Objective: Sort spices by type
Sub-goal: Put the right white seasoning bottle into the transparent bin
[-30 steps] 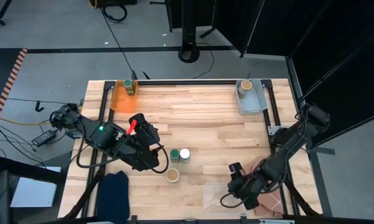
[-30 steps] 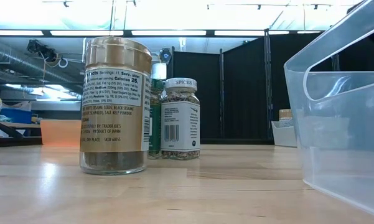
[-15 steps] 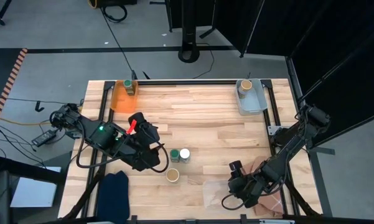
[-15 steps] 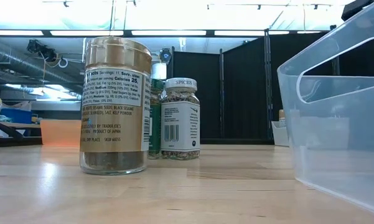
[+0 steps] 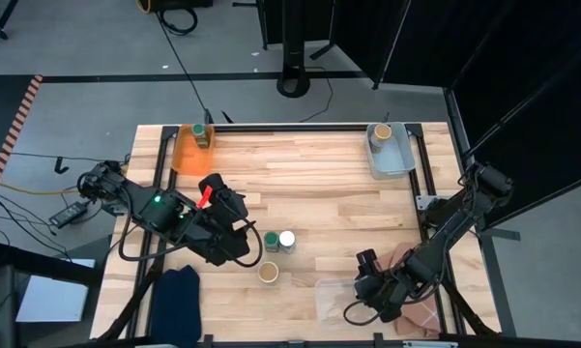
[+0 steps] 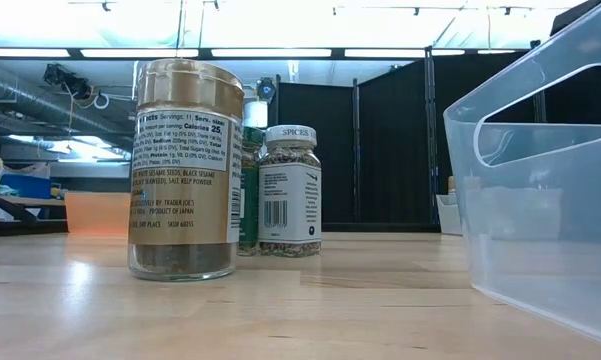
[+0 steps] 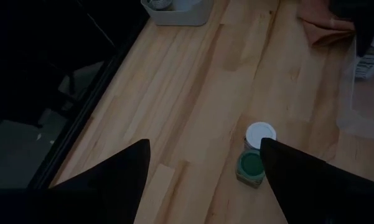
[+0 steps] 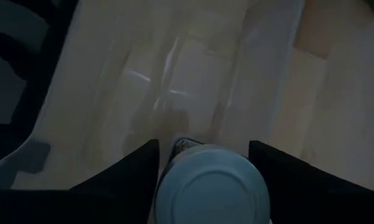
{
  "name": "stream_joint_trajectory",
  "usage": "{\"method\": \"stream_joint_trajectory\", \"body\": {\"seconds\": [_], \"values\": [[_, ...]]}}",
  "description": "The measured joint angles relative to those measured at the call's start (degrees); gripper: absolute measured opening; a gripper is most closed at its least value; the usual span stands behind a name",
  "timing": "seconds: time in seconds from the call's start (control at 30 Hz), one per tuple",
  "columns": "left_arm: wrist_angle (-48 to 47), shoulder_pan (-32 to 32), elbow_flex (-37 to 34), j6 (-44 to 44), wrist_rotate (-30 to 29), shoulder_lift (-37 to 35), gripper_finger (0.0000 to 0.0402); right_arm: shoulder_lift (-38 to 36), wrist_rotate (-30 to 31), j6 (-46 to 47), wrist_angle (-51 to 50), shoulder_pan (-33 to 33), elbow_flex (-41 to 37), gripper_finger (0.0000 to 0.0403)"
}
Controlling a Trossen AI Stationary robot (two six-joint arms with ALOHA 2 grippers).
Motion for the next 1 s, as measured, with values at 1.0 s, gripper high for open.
{"method": "stream_joint_trajectory", "body": {"seconds": [1.0], "values": [[-0.02, 0.00, 0.00, 0.00, 0.05, 0.00, 0.0310, 0.00, -0.92, 0.17, 1.65, -1.23, 0.00, 0.0343]]}}
